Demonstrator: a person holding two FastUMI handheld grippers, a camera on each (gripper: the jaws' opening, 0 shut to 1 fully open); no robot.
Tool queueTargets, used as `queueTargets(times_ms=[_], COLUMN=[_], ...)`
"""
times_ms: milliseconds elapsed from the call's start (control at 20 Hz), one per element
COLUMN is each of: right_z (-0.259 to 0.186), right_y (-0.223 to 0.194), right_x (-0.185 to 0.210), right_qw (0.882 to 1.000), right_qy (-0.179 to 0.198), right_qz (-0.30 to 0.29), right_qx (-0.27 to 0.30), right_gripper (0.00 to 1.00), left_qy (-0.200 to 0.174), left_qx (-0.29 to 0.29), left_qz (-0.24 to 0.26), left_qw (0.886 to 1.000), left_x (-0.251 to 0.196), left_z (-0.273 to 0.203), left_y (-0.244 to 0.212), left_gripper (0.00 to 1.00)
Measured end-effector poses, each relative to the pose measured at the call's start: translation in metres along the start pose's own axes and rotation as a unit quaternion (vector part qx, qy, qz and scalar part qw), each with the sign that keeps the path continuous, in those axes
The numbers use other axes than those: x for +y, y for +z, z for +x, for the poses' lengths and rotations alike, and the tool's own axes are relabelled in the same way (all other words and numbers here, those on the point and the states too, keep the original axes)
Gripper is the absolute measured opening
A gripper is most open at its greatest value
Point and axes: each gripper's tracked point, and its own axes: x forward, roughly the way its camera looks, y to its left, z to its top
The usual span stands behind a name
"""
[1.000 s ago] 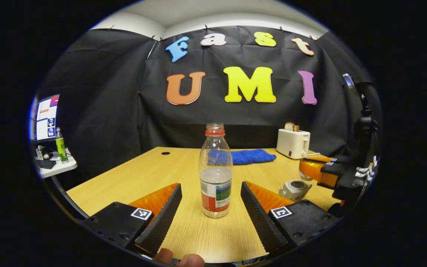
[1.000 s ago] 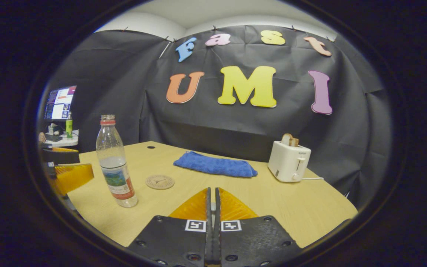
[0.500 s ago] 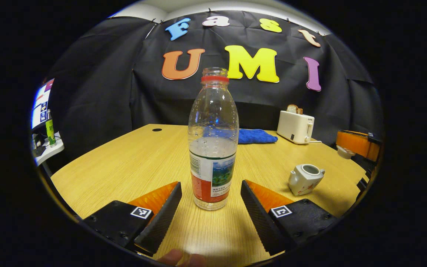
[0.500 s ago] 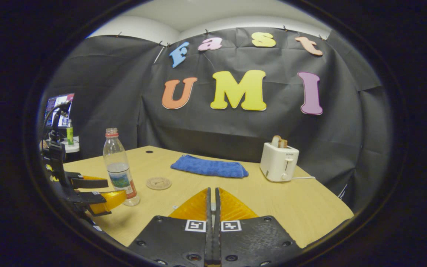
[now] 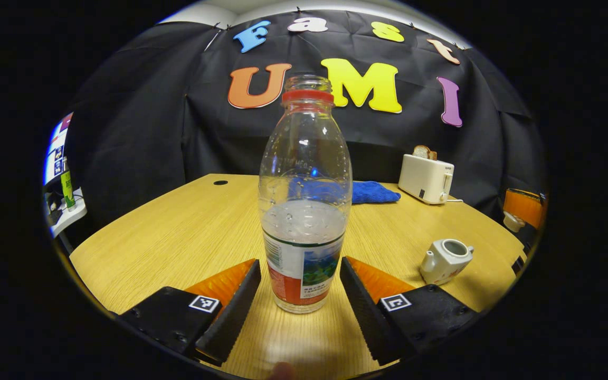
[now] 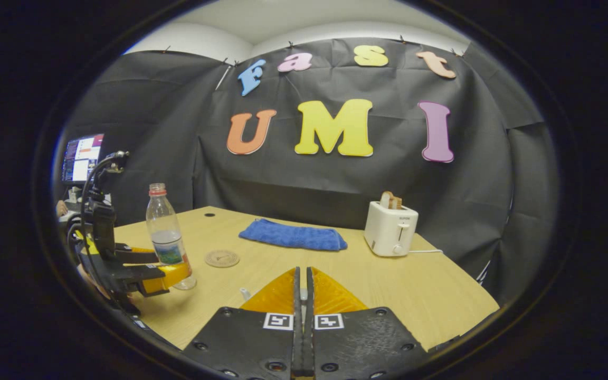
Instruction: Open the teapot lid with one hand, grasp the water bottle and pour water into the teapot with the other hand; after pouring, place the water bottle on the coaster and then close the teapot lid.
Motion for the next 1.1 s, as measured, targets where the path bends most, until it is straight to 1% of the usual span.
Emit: queueTargets(times_ms=[200, 350, 450, 550, 700, 750, 1000, 1100], right_z=[0.000, 0.000, -0.002, -0.005, -0.004, -0.004, -0.007, -0.008], right_y=[-0.005, -0.010, -0.013, -0.014, -0.020, -0.020, -0.026, -0.028], right_x=[-0.001, -0.006, -0.010, -0.017, -0.027, -0.031, -0.048, -0.055], right_qw=[1.000, 1.000, 1.000, 1.000, 1.000, 1.000, 1.000, 1.000], right_qy=[0.004, 0.006, 0.008, 0.007, 0.006, 0.006, 0.003, 0.000], right_qz=[0.003, 0.008, 0.010, 0.012, 0.014, 0.016, 0.019, 0.019], right_qx=[0.008, 0.012, 0.014, 0.013, 0.016, 0.017, 0.017, 0.017], right_gripper=[0.00, 0.00, 0.00, 0.00, 0.00, 0.00, 0.00, 0.00], left_qy=[0.010, 0.025, 0.042, 0.061, 0.100, 0.107, 0.124, 0.133], left_qx=[0.009, 0.006, -0.001, -0.004, 0.000, 0.001, 0.013, 0.022], left_qz=[0.015, 0.043, 0.080, 0.123, 0.201, 0.223, 0.325, 0.368], left_qw=[1.000, 0.999, 0.996, 0.990, 0.975, 0.969, 0.937, 0.920], left_x=[0.004, 0.011, 0.018, 0.026, 0.037, 0.038, 0.038, 0.037], left_z=[0.006, 0.000, -0.006, -0.012, -0.023, -0.025, -0.030, -0.030], left_y=[0.002, 0.009, 0.016, 0.021, 0.025, 0.027, 0.027, 0.024], left_gripper=[0.78, 0.78, 0.77, 0.76, 0.76, 0.76, 0.75, 0.75])
